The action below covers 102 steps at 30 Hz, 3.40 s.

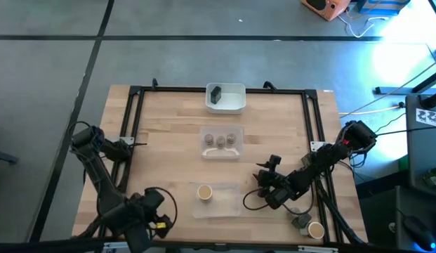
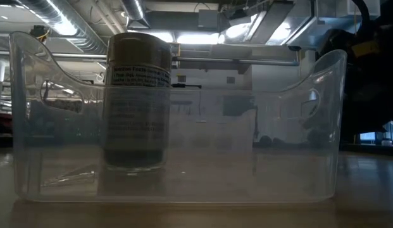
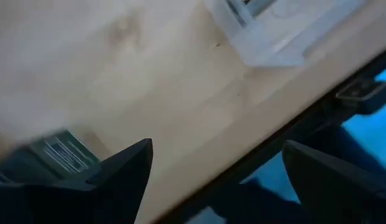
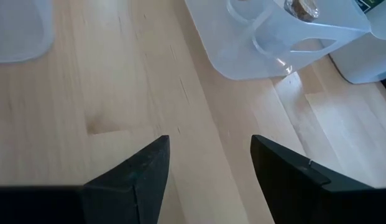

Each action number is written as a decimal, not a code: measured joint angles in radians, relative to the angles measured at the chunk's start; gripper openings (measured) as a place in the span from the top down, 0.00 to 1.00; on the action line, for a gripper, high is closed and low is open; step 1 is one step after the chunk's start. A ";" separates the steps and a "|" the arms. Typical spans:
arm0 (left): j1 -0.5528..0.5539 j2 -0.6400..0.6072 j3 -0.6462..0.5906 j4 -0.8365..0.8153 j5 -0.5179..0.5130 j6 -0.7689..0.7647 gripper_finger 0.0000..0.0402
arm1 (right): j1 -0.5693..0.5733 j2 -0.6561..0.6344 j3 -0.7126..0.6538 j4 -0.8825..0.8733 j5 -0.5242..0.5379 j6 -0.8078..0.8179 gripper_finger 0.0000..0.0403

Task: Sort spices by type
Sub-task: Put the left black seasoning can into the white bin

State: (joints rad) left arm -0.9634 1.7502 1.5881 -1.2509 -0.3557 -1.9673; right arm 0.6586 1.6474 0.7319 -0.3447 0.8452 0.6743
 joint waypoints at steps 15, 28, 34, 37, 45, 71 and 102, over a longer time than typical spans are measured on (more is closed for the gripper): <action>0.004 0.009 -0.126 -0.018 0.266 -0.090 0.15 | 0.000 0.000 0.000 0.007 0.011 -0.002 0.44; -0.020 0.009 -0.126 -0.172 0.263 0.574 0.15 | 0.000 0.000 0.000 0.014 0.023 -0.003 0.44; -0.053 0.009 -0.125 -0.173 0.263 0.681 0.15 | 0.000 0.000 0.000 0.015 0.024 -0.003 0.44; -0.068 0.009 -0.125 -0.179 0.264 0.686 0.15 | 0.000 0.000 0.000 0.015 0.031 -0.003 0.44; -0.099 0.008 -0.153 -0.173 0.258 0.642 0.15 | 0.000 0.000 0.000 0.032 0.035 -0.007 0.44; -0.111 0.009 -0.341 -0.091 0.304 0.640 0.15 | 0.000 0.000 0.000 0.059 0.034 -0.029 0.44; -0.109 0.008 -0.429 0.107 0.336 0.644 0.34 | 0.000 0.000 0.000 0.060 0.046 -0.033 0.44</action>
State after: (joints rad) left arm -1.0725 1.7580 1.1587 -1.1439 -0.0193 -1.3230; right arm 0.6586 1.6471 0.7318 -0.2852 0.8909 0.6411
